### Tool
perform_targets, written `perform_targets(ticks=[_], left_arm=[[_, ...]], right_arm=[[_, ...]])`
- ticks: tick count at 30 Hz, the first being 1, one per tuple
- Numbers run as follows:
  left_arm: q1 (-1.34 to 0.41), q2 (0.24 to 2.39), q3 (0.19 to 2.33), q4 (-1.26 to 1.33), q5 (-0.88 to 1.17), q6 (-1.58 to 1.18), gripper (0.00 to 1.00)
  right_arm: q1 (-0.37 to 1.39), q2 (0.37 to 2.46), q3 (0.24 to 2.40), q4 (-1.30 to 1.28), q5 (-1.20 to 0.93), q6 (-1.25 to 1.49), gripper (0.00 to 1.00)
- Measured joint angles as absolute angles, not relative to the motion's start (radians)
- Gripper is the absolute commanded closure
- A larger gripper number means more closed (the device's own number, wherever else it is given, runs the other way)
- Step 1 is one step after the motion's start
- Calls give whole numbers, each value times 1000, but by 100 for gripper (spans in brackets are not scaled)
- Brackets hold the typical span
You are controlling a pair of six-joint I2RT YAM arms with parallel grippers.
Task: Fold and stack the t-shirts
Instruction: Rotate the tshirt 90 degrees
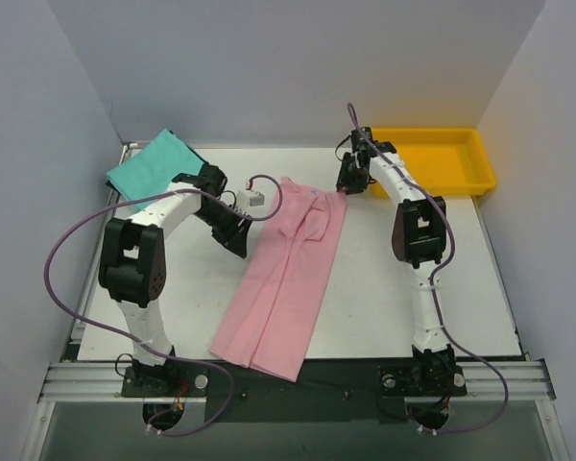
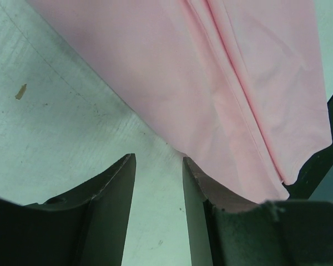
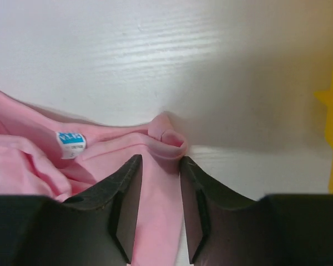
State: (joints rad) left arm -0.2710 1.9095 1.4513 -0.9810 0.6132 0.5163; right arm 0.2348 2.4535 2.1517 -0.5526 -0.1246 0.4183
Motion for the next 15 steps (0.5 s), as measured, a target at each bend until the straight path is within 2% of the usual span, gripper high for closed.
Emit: perform_targets(ticks=[1,3,9,15], left_arm=[[-271,1909,1451,-976,612,512,51],[-271,1909,1451,-961,609,501,51],[-271,1909,1451,-883,606,440,51],[-273,1909,1452,-689,603,299,51]], right_arm=[[231,2461,2178,-552,-143,421,93],[225,2478,2214,-554,-170,431,100],[202,2576,2291,-516,-294,460,100],[174,2634,2360,-374,-351,516,100]])
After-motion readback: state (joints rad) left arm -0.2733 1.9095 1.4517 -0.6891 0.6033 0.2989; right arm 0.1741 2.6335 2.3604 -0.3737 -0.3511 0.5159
